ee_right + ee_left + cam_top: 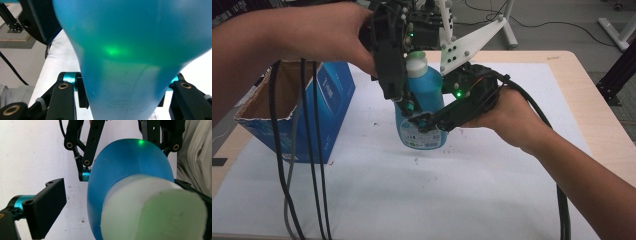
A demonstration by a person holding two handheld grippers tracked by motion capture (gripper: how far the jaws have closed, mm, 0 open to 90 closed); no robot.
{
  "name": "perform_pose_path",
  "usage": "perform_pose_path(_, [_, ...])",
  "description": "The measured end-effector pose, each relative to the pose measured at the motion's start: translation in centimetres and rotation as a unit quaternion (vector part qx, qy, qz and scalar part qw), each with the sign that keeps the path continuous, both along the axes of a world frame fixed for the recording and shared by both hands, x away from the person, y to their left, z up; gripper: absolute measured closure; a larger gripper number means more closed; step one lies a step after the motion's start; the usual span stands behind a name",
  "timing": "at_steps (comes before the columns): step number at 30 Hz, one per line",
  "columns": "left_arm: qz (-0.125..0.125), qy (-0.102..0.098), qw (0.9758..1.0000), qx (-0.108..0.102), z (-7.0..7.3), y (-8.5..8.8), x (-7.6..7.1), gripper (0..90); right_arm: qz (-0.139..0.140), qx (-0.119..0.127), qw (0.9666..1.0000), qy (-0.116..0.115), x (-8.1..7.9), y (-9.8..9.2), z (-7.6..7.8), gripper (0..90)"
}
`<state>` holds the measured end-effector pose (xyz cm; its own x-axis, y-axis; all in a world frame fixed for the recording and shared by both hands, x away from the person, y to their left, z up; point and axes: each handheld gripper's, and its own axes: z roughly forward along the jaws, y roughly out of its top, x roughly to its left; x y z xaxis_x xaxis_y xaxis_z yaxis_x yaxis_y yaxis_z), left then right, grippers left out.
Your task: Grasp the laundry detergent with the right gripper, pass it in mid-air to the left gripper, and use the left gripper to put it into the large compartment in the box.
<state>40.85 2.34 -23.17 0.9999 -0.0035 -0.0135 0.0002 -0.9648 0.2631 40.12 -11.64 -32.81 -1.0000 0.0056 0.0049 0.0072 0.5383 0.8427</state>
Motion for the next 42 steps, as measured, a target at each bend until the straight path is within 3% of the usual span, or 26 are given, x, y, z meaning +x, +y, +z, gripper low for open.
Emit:
perform_pose_path(1, [-0.002,0.002,1.0,0.0,0.0,0.0,0.02,9.6,0.001,-0.001,1.0,0.001,-0.01,0.01,-0.01,46.3])
perform_pose_path(8, [-0.002,0.002,1.0,0.0,-0.08,0.0,0.1,10.3,0.001,-0.002,1.0,0.002,0.01,0.03,-0.04,46.3])
perform_pose_path(19, [-0.016,0.009,0.9998,-0.004,-0.16,-0.06,0.11,21.6,0.001,0.0,1.0,0.007,-0.01,0.11,-0.1,46.3])
perform_pose_path(42, [-0.031,0.014,0.9994,-0.008,-0.18,0.0,-0.11,34.2,0.005,0.003,1.0,0.007,-0.11,0.31,-0.16,46.3])
